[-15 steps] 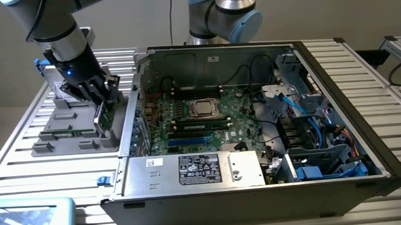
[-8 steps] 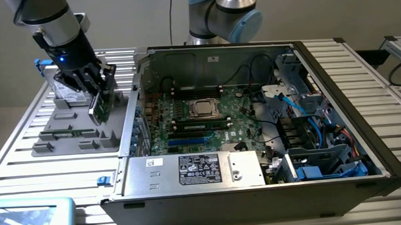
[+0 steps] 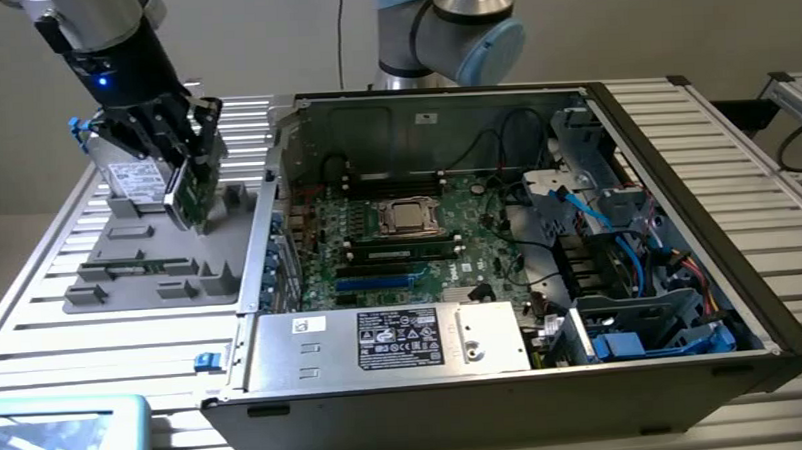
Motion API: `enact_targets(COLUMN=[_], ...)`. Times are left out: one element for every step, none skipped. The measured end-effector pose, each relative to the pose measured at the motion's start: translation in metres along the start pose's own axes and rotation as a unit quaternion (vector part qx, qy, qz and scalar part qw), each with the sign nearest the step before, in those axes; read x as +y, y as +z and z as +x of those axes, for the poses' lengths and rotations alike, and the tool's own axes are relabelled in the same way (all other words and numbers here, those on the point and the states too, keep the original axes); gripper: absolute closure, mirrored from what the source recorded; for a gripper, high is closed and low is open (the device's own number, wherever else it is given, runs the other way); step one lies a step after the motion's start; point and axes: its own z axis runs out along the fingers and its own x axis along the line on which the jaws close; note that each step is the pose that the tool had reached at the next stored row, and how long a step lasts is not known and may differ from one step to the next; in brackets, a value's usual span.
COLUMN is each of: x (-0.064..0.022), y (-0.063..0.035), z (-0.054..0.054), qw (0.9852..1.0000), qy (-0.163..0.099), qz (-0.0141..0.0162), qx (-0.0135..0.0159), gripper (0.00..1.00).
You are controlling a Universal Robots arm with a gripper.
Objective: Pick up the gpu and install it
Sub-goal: 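Pick up the gpu and move the gpu toward the slot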
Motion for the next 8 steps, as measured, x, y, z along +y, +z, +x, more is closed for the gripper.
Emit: enact_targets(x=[0.0004, 0.0005, 0.0005, 0.0003, 0.0, -0.0003, -0.0006, -0.0008], y=[-0.0045, -0.009, -0.0136, -0.0181, -0.0229, -0.0274, -0.0318, -0.0361], z=[0.0, -0.001, -0.001, -0.002, -0.004, -0.005, -0.007, -0.009], qw=[1.0, 1.0, 1.0, 1.0, 1.0, 1.0, 1.0, 1.0], qy=[0.0, 0.0, 0.0, 0.0, 0.0, 0.0, 0.0, 0.0], qz=[0.0001, 0.0, 0.0, 0.0, 0.0, 0.0001, 0.0001, 0.0001], qx=[0.0001, 0.0001, 0.0001, 0.0003, 0.0005, 0.001, 0.0014, 0.0018], gripper=[0.71, 0.71, 0.71, 0.71, 0.71, 0.71, 0.71, 0.71])
